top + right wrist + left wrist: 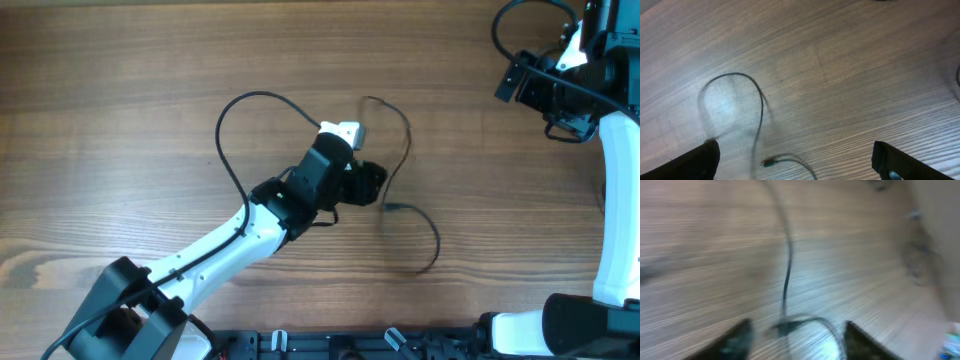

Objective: Untangle cables

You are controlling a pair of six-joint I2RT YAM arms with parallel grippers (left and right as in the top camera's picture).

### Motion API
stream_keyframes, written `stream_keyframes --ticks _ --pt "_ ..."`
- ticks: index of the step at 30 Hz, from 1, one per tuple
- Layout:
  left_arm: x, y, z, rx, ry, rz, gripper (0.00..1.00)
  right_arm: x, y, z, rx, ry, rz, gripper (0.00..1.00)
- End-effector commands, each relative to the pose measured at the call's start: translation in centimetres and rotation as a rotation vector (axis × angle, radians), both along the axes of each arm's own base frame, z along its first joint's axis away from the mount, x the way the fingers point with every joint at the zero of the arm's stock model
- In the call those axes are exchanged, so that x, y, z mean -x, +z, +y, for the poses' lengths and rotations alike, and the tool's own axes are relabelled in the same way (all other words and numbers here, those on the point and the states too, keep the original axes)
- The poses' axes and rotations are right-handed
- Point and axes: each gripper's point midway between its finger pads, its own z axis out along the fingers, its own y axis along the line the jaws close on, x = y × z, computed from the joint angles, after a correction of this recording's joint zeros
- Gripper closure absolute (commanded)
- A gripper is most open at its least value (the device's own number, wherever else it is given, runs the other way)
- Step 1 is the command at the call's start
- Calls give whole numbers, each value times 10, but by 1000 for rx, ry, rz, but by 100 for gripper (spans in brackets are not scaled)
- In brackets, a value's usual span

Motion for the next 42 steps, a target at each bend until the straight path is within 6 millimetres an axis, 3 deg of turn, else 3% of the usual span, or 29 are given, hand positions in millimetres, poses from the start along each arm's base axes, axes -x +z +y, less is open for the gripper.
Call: stream_keyframes --ticks 1,8,9,12,14,16,21,25,30,35,42 --pt "-17 -16 46 -144 188 20 0 6 -12 26 -95 152 18 0" --pt "-17 -46 117 -239 498 218 0 16 -66 78 -228 312 104 0" --pt "-16 -51 132 -252 566 259 0 20 -84 97 -258 359 126 0" --pt "-12 -58 159 -270 678 335 0 27 -116 127 -270 388 155 0" --pt "-11 -61 171 -284 709 358 0 33 -141 138 -245 303 197 0" --pt "-9 -63 182 -299 735 380 0 44 -165 133 -188 71 258 0" --pt "-4 -65 186 -318 740 401 0 73 -192 141 -230 -338 364 0" --pt "-4 -65 186 -318 740 401 0 90 -208 156 -305 -500 428 0" --pt "-4 -65 186 -318 740 401 0 82 -225 174 -423 -538 393 0" --pt "-4 -65 186 -318 740 401 0 82 -237 166 -427 -683 374 0" --pt "-4 -65 186 -318 740 401 0 68 -242 165 -425 -682 321 0"
